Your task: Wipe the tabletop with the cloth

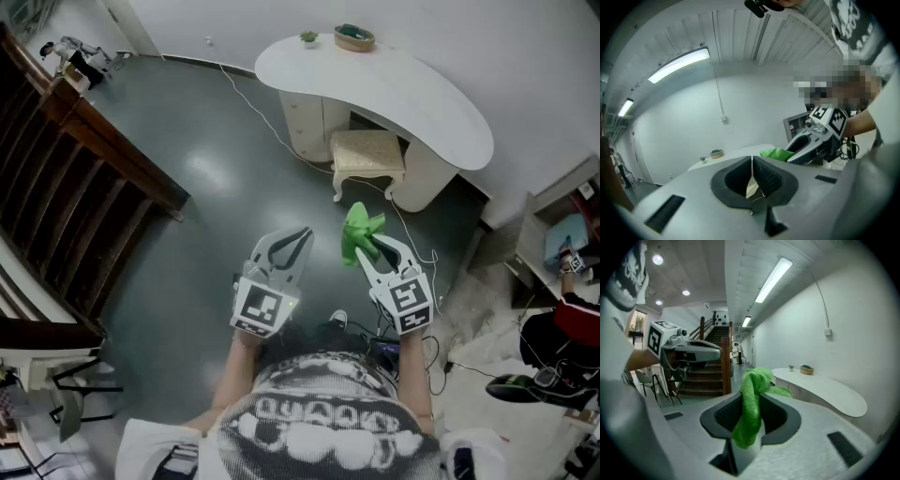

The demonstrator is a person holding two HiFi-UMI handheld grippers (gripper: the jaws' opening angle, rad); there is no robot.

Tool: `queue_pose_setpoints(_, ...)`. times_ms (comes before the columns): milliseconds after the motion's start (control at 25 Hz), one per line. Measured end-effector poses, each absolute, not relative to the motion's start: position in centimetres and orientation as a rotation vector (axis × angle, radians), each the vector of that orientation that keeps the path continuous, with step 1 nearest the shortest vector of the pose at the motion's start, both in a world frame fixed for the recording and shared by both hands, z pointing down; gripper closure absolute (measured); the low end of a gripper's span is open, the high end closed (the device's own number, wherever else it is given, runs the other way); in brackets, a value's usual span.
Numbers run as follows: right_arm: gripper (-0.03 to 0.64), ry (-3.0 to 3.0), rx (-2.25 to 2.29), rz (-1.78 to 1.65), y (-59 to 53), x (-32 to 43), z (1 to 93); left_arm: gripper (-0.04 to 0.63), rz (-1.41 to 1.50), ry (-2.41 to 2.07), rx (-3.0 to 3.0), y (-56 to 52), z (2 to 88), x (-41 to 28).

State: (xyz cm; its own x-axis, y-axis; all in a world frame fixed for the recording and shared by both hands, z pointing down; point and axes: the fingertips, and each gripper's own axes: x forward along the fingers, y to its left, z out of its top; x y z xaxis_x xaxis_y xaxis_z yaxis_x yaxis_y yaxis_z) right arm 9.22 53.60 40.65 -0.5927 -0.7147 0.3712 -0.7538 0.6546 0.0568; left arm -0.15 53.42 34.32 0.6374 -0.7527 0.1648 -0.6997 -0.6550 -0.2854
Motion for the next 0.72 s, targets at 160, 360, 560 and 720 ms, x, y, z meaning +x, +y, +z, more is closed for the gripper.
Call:
queue_pose_setpoints(160, 0.502, -2.51, 1.146, 0.144, 53.7, 9.1, 41.2, 0.584, -0.408, 1.236, -2.642, 53.2, 34.7, -0.9)
queue_pose_setpoints(360, 0.502, -2.533, 1.146, 0.169, 53.8, 10.3, 41.8, 0.584, -0.413, 1.262, -2.623, 53.5, 34.9, -0.3)
queue_pose_setpoints(560, 0.502, -2.551, 1.111, 0.205, 53.8, 9.7, 42.8, 0.584, -0.448, 1.276, -2.617, 54.0, 35.6, -0.6)
queue_pose_setpoints(720, 0.502, -2.567, 1.063, 0.227, 53.1, 8.6, 43.4, 0.584, -0.477, 1.317, -2.612, 53.5, 36.1, -1.6)
